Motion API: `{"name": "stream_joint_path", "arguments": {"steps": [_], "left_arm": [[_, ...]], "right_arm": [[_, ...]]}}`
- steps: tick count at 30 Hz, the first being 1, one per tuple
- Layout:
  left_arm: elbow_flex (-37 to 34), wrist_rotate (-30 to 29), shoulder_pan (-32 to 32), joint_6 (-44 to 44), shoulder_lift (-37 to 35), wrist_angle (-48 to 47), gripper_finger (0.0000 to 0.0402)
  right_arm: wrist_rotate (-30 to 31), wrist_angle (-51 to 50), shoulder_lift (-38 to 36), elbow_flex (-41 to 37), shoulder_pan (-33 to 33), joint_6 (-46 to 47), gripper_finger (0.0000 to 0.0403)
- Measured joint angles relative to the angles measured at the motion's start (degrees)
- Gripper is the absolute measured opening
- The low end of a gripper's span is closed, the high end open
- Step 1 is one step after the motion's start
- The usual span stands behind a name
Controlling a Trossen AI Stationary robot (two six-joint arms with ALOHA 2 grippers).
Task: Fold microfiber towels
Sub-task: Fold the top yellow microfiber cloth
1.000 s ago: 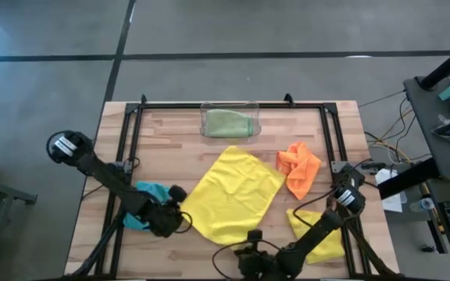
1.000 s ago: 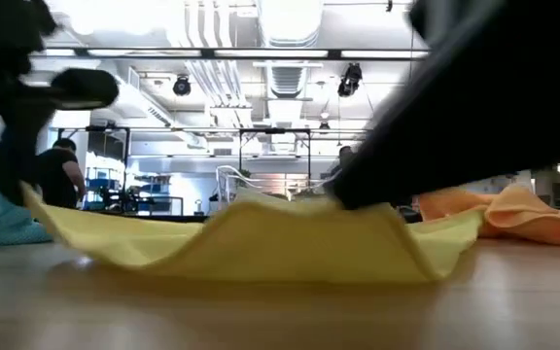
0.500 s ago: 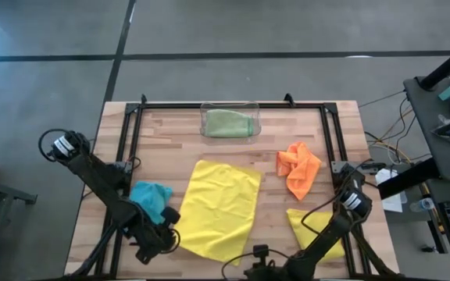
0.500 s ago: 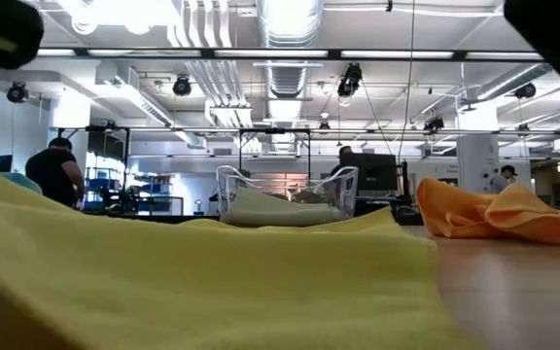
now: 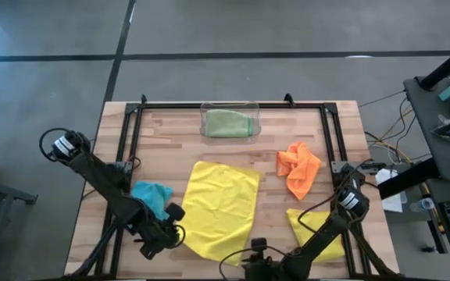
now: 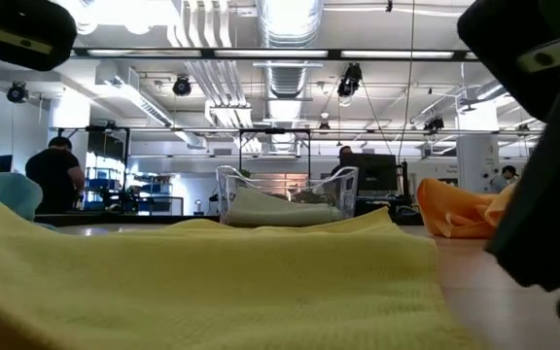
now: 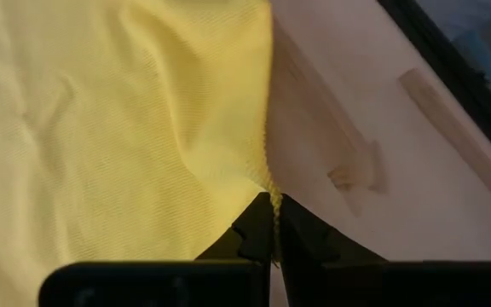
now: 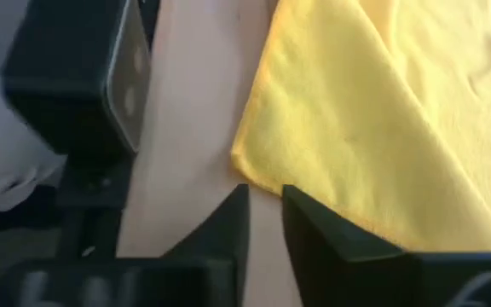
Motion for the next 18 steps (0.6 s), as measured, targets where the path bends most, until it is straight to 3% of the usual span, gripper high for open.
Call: {"name": "stream_joint_path", "arguments": {"steps": [9, 18], "left_arm": [[-0.2, -0.2, 0.4, 0.0, 0.0, 0.0, 0.0], [-0.2, -0.1, 0.7, -0.2, 0.0, 0.0, 0.0]], "right_arm": [[0.0, 5.0, 0.1, -0.5, -0.2, -7.8, 0.0183], [-4.4, 11.1, 0.3, -4.3, -3.1, -12.5, 0.0178]]}}
